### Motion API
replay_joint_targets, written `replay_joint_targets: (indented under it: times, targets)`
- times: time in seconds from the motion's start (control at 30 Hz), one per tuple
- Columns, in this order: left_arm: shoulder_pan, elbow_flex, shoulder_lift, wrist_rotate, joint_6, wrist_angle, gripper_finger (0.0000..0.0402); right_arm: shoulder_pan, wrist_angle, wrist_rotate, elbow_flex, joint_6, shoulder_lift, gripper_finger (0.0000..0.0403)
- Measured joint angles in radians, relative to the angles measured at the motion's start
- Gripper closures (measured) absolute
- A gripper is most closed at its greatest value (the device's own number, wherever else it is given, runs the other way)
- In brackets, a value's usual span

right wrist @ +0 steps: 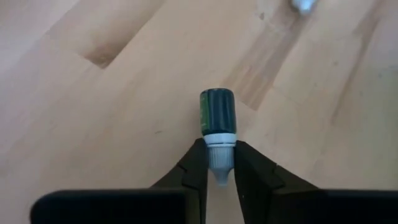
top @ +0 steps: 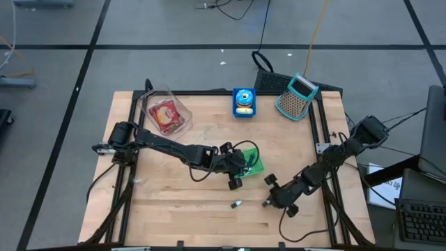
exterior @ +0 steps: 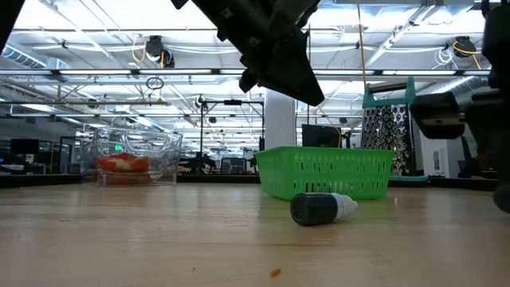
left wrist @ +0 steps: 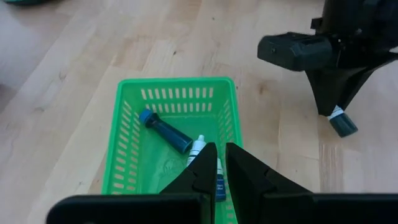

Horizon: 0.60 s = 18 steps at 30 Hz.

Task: Pick & Place Food Item
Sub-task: Put the green food coloring bottle into the green bin

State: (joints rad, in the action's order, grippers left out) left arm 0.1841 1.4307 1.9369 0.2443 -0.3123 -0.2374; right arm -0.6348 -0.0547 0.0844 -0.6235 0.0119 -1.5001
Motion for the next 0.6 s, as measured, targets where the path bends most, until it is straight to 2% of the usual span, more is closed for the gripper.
replay_joint_targets:
  times: [0.17, 0.3, 0.43, 0.6]
  targets:
    - [0.000, 0.000, -0.014, 0.000, 0.021, -0.015, 0.0364, 0.020, 0.006, 0.067, 0.000, -0.010, 0.051, 0.0341]
    - [0.003, 0.002, -0.050, 0.026, 0.022, -0.012, 0.0364, 0.062, 0.006, 0.101, 0.000, -0.007, 0.126, 0.0345]
    - [0.012, 0.002, -0.066, 0.093, 0.021, -0.020, 0.0364, 0.135, -0.001, 0.102, 0.000, -0.007, 0.208, 0.0352]
    - [0.025, 0.001, -0.075, 0.098, 0.013, -0.024, 0.0364, 0.262, -0.031, 0.097, 0.000, -0.052, 0.241, 0.0349]
